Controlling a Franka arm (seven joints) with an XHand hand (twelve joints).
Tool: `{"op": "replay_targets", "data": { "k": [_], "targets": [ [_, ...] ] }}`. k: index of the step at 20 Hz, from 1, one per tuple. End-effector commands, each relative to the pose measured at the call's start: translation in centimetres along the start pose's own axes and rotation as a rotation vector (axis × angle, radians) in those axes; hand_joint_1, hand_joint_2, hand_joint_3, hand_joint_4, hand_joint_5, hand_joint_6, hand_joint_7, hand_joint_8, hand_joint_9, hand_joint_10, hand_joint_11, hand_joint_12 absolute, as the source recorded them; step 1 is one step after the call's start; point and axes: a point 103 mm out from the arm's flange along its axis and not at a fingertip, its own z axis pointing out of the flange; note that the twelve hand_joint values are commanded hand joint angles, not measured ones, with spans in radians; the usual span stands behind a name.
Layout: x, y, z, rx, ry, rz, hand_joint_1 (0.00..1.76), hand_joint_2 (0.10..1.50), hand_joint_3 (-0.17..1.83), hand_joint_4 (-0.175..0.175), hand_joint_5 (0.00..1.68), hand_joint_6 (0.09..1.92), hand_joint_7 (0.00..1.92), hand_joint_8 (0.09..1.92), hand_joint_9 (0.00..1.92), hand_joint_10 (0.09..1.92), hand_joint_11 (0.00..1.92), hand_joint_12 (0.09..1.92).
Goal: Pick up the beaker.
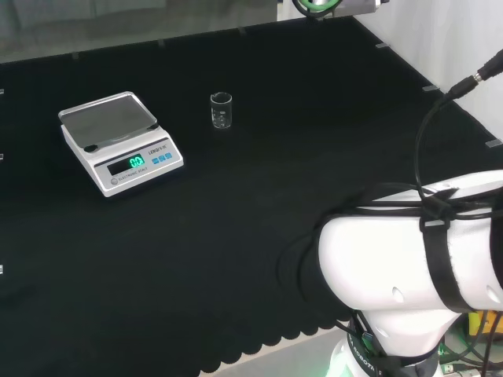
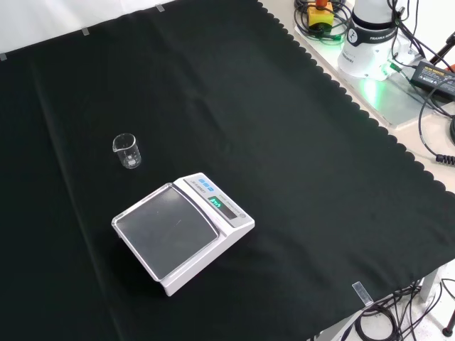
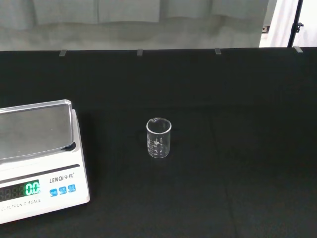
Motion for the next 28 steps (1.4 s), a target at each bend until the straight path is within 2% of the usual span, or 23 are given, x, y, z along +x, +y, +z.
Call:
{"op": "replay_targets", "data": {
  "k": [1, 5, 11, 15, 19, 28],
  "targets": [
    [0.1, 0.0, 0.0, -0.01, -0.009, -0.002, 0.08, 0.97, 0.12, -0.05, 0.09, 0.09, 0.02, 0.35, 0.0, 0.36, 0.0, 1.29],
    [0.2, 0.3, 0.1, -0.011, 0.004, -0.001, 0.01, 1.0, 0.13, -0.046, 0.05, 0.09, 0.0, 0.26, 0.0, 0.24, 0.0, 1.21],
    [1.8, 3.0, 1.9, -0.017, 0.054, -0.002, 0.02, 1.0, 0.13, -0.045, 0.05, 0.09, 0.0, 0.3, 0.0, 0.31, 0.0, 1.23],
    [3.4, 7.6, 5.6, 0.013, 0.062, -0.002, 0.04, 1.0, 0.13, -0.046, 0.07, 0.09, 0.0, 0.37, 0.0, 0.38, 0.0, 1.27],
    [4.0, 12.0, 8.8, -0.006, 0.057, -0.002, 0.05, 0.99, 0.12, -0.048, 0.07, 0.09, 0.0, 0.42, 0.0, 0.42, 0.0, 1.3],
    [4.2, 21.0, 14.7, -0.057, 0.184, -0.009, 0.07, 0.99, 0.12, -0.067, 0.15, 0.09, 0.0, 0.6, 0.0, 0.55, 0.0, 1.37]
  ]
}}
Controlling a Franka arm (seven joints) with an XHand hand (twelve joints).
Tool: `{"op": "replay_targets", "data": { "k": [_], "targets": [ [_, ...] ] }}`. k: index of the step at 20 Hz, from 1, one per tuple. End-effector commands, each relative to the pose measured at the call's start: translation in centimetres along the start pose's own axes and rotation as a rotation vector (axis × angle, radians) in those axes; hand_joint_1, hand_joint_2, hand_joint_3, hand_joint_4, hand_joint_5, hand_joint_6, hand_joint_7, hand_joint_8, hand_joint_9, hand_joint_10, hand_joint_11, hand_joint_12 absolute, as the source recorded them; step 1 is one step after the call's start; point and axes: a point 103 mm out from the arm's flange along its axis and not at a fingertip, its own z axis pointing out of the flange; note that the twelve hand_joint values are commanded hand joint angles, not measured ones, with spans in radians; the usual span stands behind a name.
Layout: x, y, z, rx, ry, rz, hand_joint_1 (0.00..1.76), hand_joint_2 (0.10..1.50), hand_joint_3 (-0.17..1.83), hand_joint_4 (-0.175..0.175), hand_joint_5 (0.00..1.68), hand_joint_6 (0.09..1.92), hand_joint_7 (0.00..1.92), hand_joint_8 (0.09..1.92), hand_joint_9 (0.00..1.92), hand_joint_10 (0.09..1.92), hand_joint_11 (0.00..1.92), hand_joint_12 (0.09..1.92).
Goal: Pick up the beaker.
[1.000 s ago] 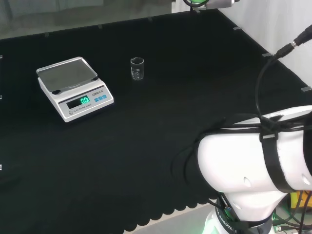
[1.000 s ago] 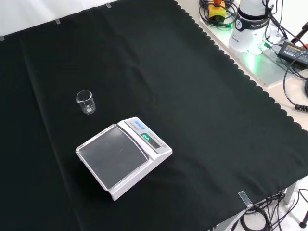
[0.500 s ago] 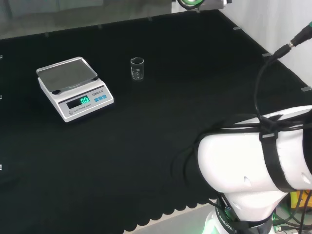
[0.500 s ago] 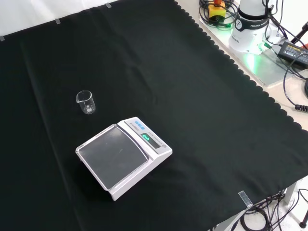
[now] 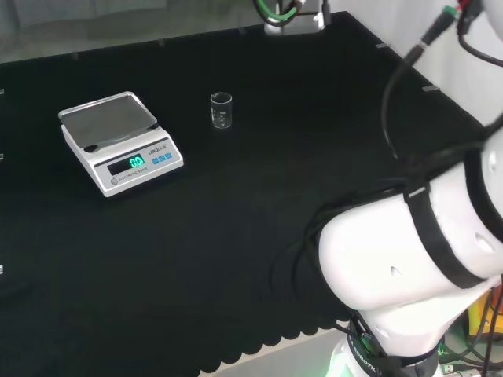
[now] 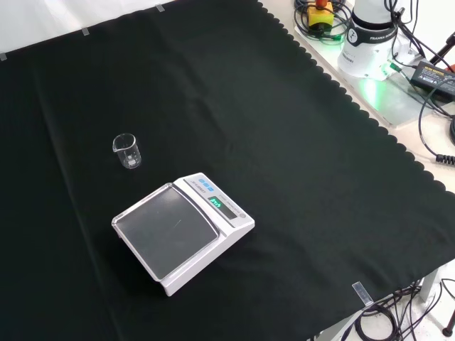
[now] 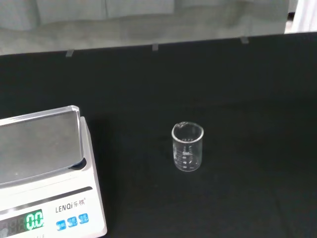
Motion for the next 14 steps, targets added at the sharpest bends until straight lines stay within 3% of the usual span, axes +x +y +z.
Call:
{"op": "replay_targets", "data": {
  "k": [1, 4, 9, 14],
  "targets": [
    [0.7, 10.9, 7.5, -0.075, 0.133, -0.01, 0.07, 0.99, 0.12, -0.068, 0.15, 0.09, 0.0, 0.61, 0.0, 0.56, 0.0, 1.37],
    [0.6, 13.2, 9.6, -0.053, 0.192, -0.003, 0.09, 0.99, 0.11, -0.078, 0.19, 0.09, 0.0, 0.68, 0.0, 0.61, 0.0, 1.39],
    [0.6, 16.8, 12.6, 0.02, 0.216, -0.002, 0.11, 0.99, 0.11, -0.086, 0.21, 0.09, 0.01, 0.73, 0.0, 0.65, 0.0, 1.42],
    [1.0, 19.5, 15.1, 0.066, 0.224, -0.04, 0.12, 0.99, 0.11, -0.089, 0.22, 0.09, 0.01, 0.74, 0.0, 0.66, 0.0, 1.42]
  ]
}}
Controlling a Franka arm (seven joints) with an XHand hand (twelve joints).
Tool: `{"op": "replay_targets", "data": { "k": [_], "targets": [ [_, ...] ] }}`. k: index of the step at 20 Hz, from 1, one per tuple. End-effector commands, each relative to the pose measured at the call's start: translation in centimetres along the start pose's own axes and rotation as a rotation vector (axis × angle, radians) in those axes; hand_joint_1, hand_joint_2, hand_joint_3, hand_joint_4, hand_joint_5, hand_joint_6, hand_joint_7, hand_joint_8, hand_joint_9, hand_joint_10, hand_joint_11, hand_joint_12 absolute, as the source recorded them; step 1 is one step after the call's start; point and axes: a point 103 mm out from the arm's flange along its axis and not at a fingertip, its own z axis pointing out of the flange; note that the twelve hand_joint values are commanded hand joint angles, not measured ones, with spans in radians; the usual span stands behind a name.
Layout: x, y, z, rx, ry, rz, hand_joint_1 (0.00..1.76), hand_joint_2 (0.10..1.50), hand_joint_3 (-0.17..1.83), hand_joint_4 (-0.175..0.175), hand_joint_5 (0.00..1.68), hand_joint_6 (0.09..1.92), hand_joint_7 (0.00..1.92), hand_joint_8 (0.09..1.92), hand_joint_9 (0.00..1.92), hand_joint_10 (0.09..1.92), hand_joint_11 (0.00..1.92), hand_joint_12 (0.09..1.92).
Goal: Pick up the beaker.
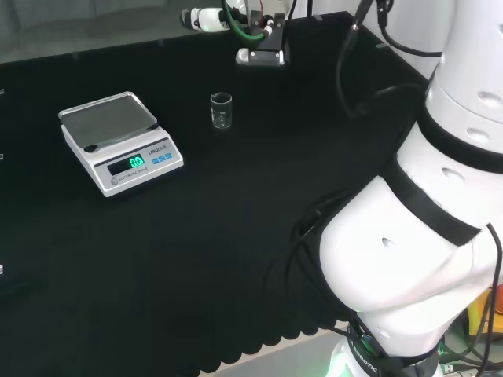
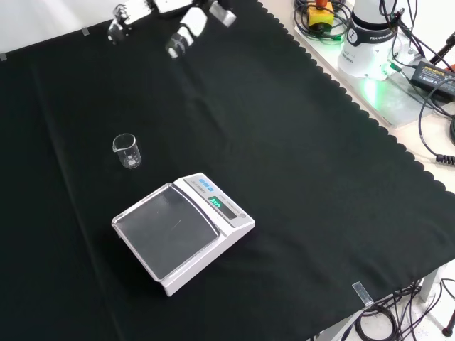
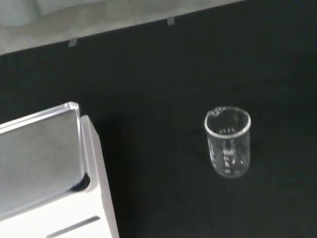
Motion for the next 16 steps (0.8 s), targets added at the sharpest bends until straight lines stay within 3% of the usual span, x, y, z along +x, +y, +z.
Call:
{"op": "replay_targets", "data": {
  "k": [1, 10, 16],
  "targets": [
    [-0.2, 8.9, 5.7, 0.05, 0.08, -0.05, 0.12, 0.99, 0.11, -0.089, 0.22, 0.09, 0.01, 0.74, 0.0, 0.66, 0.0, 1.42],
    [-2.6, 12.5, 9.7, 0.127, 0.107, -0.05, 0.13, 0.99, 0.11, -0.092, 0.22, 0.09, 0.01, 0.75, 0.0, 0.67, 0.0, 1.43],
    [-5.2, 12.7, 11.7, 0.165, 0.122, -0.026, 0.14, 0.99, 0.11, -0.095, 0.23, 0.09, 0.01, 0.75, 0.0, 0.67, 0.0, 1.43]
  ]
}}
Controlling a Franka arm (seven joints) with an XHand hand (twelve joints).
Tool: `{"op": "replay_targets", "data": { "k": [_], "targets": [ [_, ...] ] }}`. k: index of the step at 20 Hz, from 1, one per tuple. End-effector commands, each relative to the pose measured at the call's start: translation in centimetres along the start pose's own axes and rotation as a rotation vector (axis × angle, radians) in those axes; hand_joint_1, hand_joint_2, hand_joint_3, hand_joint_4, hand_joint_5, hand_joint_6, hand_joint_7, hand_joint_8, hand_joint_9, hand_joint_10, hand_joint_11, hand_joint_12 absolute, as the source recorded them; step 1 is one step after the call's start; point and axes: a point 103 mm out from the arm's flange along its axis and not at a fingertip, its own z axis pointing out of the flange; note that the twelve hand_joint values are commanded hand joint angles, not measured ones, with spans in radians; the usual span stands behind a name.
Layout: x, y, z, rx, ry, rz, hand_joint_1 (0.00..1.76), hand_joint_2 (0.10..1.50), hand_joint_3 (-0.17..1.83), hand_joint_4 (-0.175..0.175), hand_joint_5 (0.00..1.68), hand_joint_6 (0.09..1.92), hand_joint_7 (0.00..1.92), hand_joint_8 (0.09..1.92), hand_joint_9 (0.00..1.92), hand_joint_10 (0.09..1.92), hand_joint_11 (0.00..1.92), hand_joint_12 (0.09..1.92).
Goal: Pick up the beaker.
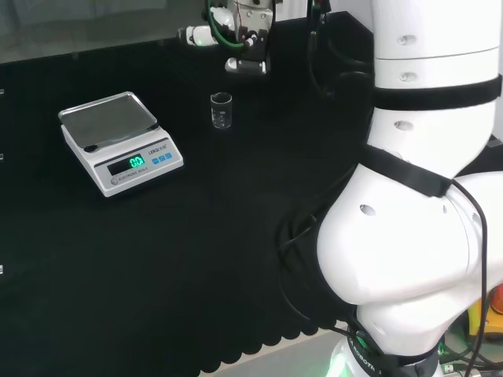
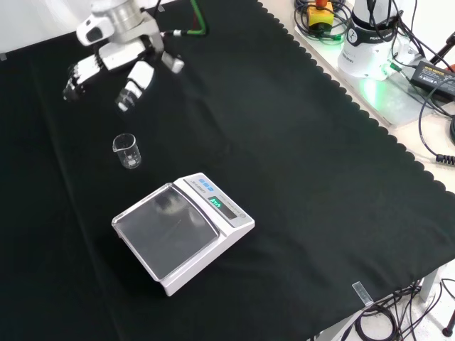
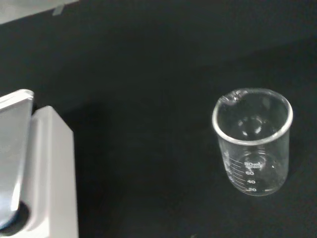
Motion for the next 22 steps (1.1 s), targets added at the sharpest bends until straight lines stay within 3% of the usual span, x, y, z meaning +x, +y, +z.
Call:
{"op": "replay_targets", "data": {
  "k": [1, 12, 22],
  "targets": [
    [-3.0, 0.7, 2.9, 0.068, 0.047, 0.006, 0.14, 0.99, 0.11, -0.095, 0.23, 0.09, 0.01, 0.76, 0.0, 0.67, 0.0, 1.43],
    [-4.1, 0.0, 8.5, 0.156, 0.027, 0.037, 0.14, 0.99, 0.11, -0.098, 0.23, 0.09, 0.01, 0.76, 0.0, 0.67, 0.0, 1.44],
    [-4.8, 1.2, 11.4, 0.214, 0.02, 0.065, 0.17, 0.97, 0.09, -0.1, 0.23, 0.09, 0.0, 0.77, 0.0, 0.67, 0.0, 1.44]
  ]
}}
